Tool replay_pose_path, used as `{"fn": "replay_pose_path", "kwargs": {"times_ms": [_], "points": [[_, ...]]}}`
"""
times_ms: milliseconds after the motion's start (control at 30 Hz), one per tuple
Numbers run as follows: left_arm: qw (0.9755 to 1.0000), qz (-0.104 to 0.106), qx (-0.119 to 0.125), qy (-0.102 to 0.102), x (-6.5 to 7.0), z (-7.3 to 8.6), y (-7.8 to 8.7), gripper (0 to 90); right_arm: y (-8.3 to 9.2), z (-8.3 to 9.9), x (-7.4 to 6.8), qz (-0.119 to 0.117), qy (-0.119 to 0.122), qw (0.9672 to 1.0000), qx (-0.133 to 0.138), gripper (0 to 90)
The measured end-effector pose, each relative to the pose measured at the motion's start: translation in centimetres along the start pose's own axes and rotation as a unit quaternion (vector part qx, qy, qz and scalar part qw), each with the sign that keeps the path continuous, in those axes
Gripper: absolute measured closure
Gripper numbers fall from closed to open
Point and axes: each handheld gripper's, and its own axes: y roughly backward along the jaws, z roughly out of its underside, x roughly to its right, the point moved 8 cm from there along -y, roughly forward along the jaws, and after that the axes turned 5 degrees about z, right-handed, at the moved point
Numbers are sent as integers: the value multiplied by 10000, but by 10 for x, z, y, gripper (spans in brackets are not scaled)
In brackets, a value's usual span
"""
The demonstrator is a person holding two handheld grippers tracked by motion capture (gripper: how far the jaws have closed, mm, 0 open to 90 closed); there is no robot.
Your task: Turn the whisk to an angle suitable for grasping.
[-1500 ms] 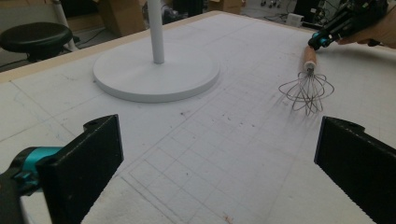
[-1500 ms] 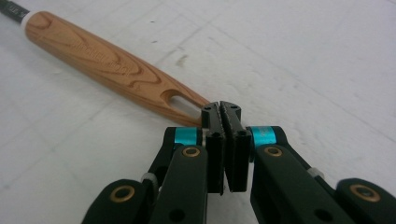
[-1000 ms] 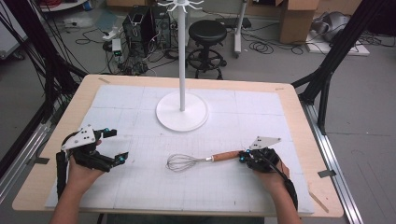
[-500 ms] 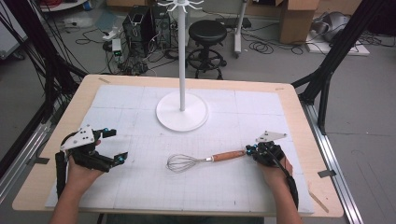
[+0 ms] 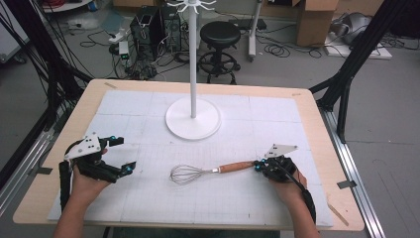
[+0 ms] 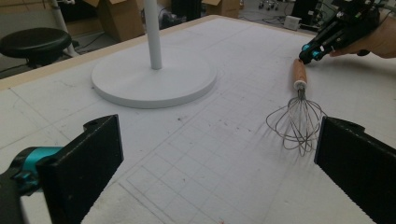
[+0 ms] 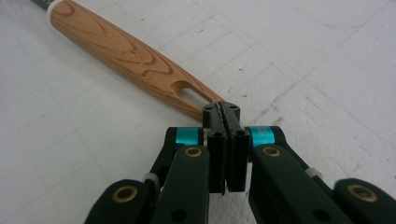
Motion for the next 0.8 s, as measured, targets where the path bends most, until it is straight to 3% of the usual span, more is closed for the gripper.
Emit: {"fn": "replay_pose_path", "kwargs": {"times_ms": [167, 367, 500, 600, 667, 700, 800], "points": [[10000, -4, 6, 6, 0, 0, 1, 17, 4, -2, 2, -2, -83, 9999, 111, 892], [10000, -4, 52, 8, -1, -1, 2, 17, 34, -9, -1, 47, -327, 9955, 882, 886], [10000, -5, 54, 2, -2, -2, 2, 17, 43, -14, -8, -83, -322, 9932, 1112, 858], [10000, 0, 65, -8, 0, -3, 1, 17, 48, -13, -13, -100, -220, 9928, 1175, 827], [10000, 19, 56, -32, 1, -4, 0, 17, 51, -12, -13, -140, -262, 9921, 1221, 798], [10000, 19, 59, -23, 1, -4, 0, 17, 56, -11, -9, -105, -407, 9897, 1367, 760], [10000, 8, 74, -23, 0, -5, 1, 17, 61, -11, -8, -134, -510, 9877, 1472, 703]]}}
